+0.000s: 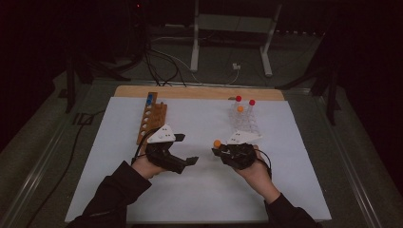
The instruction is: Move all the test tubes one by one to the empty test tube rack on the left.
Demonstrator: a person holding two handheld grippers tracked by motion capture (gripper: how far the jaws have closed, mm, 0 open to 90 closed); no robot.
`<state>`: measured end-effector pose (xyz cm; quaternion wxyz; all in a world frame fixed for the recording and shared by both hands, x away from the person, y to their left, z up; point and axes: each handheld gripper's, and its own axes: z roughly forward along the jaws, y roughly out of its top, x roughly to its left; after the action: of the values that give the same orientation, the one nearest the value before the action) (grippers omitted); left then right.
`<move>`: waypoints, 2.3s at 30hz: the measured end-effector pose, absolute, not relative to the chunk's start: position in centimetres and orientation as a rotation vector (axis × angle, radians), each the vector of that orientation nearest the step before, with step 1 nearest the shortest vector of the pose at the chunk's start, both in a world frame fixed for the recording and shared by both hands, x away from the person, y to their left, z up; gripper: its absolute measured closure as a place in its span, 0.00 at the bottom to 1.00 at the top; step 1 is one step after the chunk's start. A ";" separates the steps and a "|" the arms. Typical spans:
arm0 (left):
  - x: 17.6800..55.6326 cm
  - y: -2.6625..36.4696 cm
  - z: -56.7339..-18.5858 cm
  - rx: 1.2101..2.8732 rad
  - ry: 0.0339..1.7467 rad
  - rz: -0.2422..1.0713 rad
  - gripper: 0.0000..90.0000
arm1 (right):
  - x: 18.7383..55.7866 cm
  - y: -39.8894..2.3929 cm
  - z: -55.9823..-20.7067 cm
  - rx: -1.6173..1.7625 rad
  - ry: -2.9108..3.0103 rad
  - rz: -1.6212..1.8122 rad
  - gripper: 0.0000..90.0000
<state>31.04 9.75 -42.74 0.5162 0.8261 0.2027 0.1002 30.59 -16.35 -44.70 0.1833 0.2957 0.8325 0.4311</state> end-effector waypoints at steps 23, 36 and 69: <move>32.2 5.4 -43.0 2.018 0.381 0.226 0.60 | 30.0 -15.1 -45.6 0.799 2.409 1.232 0.83; 32.5 5.0 -43.4 2.043 0.357 0.234 0.79 | 30.0 -15.1 -45.5 0.800 2.406 1.237 0.83; 34.7 9.9 -39.8 1.926 0.524 0.423 0.80 | 29.8 -16.5 -44.2 0.859 2.298 1.344 0.16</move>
<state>34.65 9.94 -39.83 0.5233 0.8045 0.2187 0.1765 29.75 -16.54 -44.19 0.1714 0.3024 0.8093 0.4736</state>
